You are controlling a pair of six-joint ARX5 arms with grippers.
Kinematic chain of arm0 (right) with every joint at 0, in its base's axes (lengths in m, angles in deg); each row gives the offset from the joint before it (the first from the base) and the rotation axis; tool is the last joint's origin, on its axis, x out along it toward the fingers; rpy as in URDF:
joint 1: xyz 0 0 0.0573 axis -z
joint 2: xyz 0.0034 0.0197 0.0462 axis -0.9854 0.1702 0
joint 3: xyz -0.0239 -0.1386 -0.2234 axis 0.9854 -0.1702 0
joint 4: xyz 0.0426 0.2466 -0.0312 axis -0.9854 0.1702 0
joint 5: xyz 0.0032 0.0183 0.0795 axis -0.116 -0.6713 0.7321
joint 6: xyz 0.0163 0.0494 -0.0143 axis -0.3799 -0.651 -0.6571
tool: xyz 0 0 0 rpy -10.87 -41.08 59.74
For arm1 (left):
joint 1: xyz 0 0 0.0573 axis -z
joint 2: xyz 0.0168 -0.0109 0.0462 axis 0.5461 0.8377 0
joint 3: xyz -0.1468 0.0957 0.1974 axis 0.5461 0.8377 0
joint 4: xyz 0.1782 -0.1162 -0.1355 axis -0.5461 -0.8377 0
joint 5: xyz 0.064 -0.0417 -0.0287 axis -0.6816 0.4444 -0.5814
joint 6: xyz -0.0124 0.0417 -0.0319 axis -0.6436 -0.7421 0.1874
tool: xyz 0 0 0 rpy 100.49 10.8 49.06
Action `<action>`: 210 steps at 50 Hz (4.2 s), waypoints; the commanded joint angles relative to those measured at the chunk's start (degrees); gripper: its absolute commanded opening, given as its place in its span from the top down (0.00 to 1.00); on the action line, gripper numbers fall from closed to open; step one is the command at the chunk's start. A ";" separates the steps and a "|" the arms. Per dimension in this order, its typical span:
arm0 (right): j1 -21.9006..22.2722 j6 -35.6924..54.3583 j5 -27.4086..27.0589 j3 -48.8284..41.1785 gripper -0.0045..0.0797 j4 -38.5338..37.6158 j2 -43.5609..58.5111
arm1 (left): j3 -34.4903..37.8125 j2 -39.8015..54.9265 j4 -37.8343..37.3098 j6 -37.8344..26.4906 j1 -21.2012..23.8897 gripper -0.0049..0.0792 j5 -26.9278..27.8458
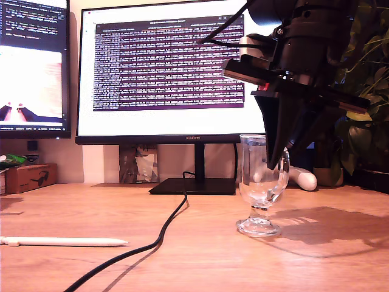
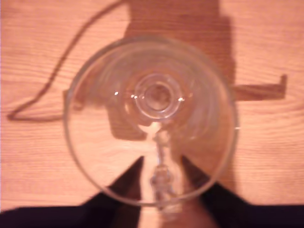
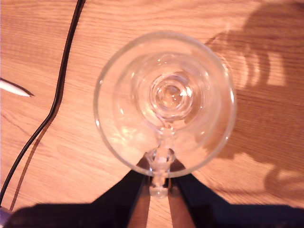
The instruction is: Pick the small glass cups in front of you with each of your hands, and place them behind the white pen
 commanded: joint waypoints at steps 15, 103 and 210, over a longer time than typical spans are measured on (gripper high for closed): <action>-0.11 -0.07 0.00 0.22 0.96 -0.87 0.17 | -0.26 0.55 1.60 -1.77 -0.22 0.97 0.22; -6.82 -3.43 1.81 14.45 0.96 -4.48 2.36 | -0.26 -10.82 -0.94 -1.68 14.84 0.97 14.40; -13.31 -2.95 3.69 23.80 0.96 -9.53 22.27 | 9.94 -10.84 4.28 -3.17 22.97 0.97 17.70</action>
